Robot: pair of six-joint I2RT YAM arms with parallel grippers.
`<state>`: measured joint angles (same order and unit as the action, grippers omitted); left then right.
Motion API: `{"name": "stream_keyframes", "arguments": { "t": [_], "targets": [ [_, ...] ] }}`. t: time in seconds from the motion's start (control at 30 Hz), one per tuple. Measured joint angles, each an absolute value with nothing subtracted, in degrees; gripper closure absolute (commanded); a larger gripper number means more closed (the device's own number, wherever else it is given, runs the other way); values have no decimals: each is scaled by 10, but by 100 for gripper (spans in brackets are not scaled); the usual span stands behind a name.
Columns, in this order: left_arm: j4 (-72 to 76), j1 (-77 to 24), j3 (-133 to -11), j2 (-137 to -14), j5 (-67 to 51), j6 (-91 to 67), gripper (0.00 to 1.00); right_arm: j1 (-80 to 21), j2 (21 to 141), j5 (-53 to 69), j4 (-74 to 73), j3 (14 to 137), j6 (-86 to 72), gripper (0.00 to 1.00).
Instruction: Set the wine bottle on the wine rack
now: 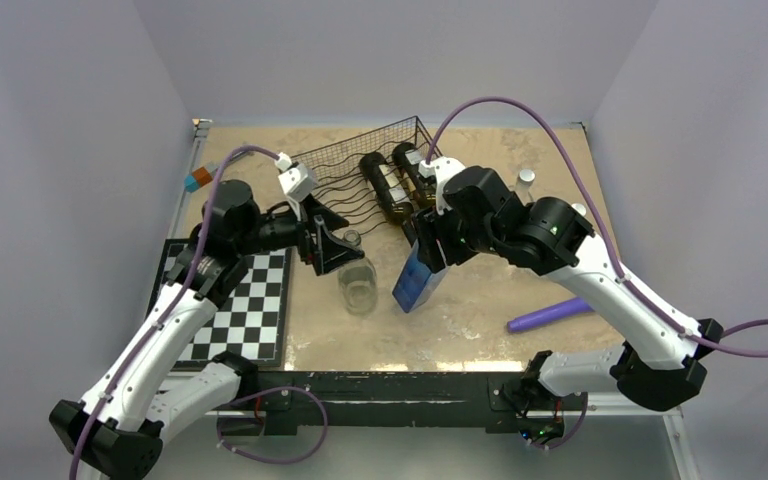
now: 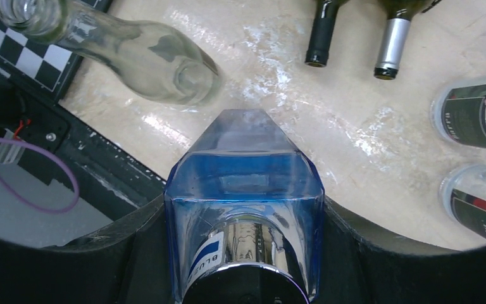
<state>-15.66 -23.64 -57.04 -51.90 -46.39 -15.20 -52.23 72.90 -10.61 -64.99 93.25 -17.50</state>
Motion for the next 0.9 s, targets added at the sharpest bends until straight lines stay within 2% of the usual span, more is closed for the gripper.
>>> {"name": "stream_keyframes", "arguments": {
  "t": [0.13, 0.37, 0.47, 0.63, 0.67, 0.9],
  "targets": [
    [-149, -264, -555, -543, -437, -142, 16, -513, 729, -76, -649, 933, -175, 100],
    [-143, -299, -548, -570, -395, -118, 41, -503, 729, -60, -644, 932, -173, 100],
    [-146, -307, -541, -571, -366, -103, 58, -501, 728, -57, -638, 928, -174, 100],
    [-136, -308, -539, -564, -311, -62, 97, -498, 728, -50, -634, 924, -173, 100],
    [-139, -308, -539, -561, -306, -58, 100, -498, 728, -49, -634, 924, -173, 100],
    [-187, -313, -540, -526, -267, -36, 100, -498, 728, -47, -628, 924, -171, 100]
  ]
}}
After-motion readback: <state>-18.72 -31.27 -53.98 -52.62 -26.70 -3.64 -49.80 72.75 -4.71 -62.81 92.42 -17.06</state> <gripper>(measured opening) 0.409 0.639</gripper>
